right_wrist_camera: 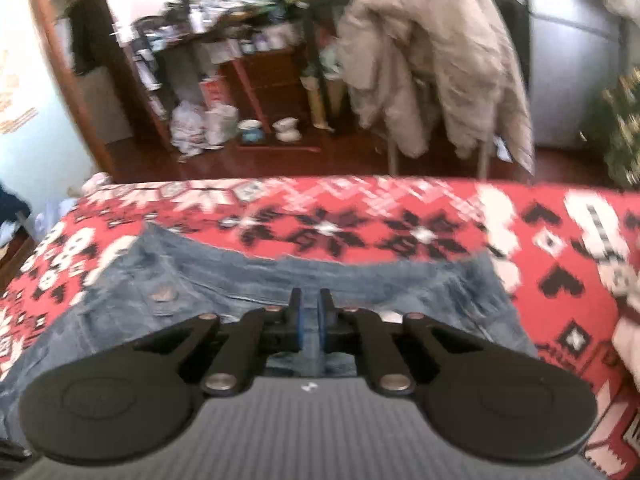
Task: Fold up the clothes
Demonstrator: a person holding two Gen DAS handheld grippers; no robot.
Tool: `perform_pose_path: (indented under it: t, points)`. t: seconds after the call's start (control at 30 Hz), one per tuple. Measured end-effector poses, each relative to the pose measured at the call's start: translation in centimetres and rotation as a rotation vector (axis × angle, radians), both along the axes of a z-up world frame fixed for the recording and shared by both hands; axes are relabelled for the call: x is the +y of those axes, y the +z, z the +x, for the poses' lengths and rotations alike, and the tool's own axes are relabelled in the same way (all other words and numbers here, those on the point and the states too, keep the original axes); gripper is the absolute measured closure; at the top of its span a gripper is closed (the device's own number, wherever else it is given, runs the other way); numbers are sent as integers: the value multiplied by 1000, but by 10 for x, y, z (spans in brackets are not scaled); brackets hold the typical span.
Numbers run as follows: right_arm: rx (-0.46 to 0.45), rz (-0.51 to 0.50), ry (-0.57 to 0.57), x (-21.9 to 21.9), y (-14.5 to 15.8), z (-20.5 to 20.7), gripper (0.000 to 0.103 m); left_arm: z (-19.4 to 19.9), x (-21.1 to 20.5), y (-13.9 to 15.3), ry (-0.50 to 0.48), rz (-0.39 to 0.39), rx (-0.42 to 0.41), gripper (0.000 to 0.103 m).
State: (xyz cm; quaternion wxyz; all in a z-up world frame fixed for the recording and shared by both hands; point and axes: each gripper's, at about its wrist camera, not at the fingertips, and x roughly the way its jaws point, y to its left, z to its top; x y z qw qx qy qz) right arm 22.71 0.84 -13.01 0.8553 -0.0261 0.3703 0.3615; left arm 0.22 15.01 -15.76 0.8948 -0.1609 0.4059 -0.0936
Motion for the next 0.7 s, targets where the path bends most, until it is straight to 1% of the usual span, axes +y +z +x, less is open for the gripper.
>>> perform_pose_path:
  t: [0.03, 0.1, 0.17, 0.23, 0.33, 0.4, 0.47, 0.5, 0.57, 0.67, 0.7]
  points:
    - [2, 6, 47, 7, 2, -6, 96, -1, 5, 3, 28, -9, -13, 94]
    - [-13, -17, 149, 27, 3, -20, 96, -1, 18, 9, 87, -19, -38, 94]
    - [-23, -41, 216, 46, 1, -30, 96, -2, 34, 14, 157, -22, -62, 94]
    - [-19, -55, 238, 60, -4, -35, 95, 1, 53, 10, 245, -43, -55, 94]
    - [-16, -69, 235, 74, -12, -31, 95, 2, 79, -2, 368, -75, -25, 94]
    - [-25, -76, 213, 77, -17, -26, 95, -1, 90, -8, 420, -96, -25, 100]
    - [-21, -73, 166, 79, -17, -17, 95, -7, 94, -8, 455, -101, -33, 100]
    - [-18, -66, 149, 79, -15, -14, 92, -10, 95, -7, 471, -97, -38, 100]
    - [-10, -17, 185, 81, -6, -18, 91, -18, 98, -7, 504, -101, -49, 100]
    - [23, 20, 328, 93, 1, -46, 91, -29, 104, -6, 562, -106, -55, 100]
    - [30, 16, 379, 100, -1, -56, 91, -33, 106, -6, 582, -108, -57, 100]
